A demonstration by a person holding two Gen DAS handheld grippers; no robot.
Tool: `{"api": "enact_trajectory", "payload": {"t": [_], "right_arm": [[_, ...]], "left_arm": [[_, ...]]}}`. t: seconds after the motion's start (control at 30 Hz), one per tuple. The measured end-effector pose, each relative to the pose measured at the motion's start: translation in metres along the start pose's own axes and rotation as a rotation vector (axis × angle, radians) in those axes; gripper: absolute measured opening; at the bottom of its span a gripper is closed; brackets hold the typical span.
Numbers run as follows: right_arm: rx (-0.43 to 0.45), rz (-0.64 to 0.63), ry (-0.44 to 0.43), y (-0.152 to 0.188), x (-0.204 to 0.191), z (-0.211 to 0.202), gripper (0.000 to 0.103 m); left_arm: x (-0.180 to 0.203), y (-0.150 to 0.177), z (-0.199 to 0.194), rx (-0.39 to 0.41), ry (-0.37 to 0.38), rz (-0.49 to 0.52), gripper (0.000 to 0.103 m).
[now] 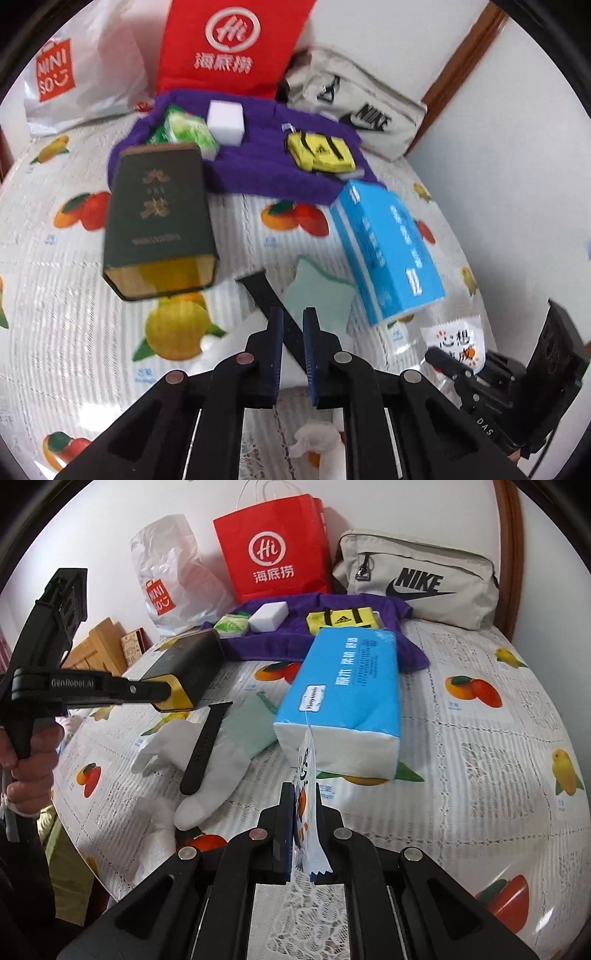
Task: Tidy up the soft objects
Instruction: 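Lift the black strap with left tool while right tool holds the sachet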
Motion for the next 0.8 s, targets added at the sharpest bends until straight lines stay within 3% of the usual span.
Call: {"api": "enact_trajectory", "payload": {"t": [0.13,0.33,0.47,0.57,0.7,0.8], "right_arm": [[-0.021,0.002,-0.003,0.003,-0.001,0.005,0.006],[-0.037,0.022,-0.005,0.009,0.007,0.009,0.006],[-0.039,0.045,-0.015,0.013,0.014,0.011,0.006],[-0.038,0.051,-0.028,0.014,0.015,0.012,0.006],[-0.035,0.052,-0.045,0.014,0.016,0.014,0.006],[-0.037,0.052,-0.05,0.016,0.016,0.017,0.006]], "left_arm": [[0.01,0.005,0.023,-0.061,-0.018,0.004,0.033],[0.017,0.014,0.058,-0.14,-0.155,0.057,0.033],[0.021,0.014,0.057,-0.104,-0.195,0.102,0.025],[0.019,0.015,0.055,-0.118,-0.21,0.095,0.025],[0.019,0.015,0.06,-0.125,-0.233,0.107,0.035],[0.021,0.014,0.062,-0.081,-0.286,0.149,0.027]]}}
Point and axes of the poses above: each gripper's, at about its wrist camera, not at the fingertips, and z roughly the way its jaws point, x to its right, y to its underside, the point moved 6 cm from there along z, roughly the way its jaws point, and after that the axes turned 4 degrees about -y, right-handed, at the moved point
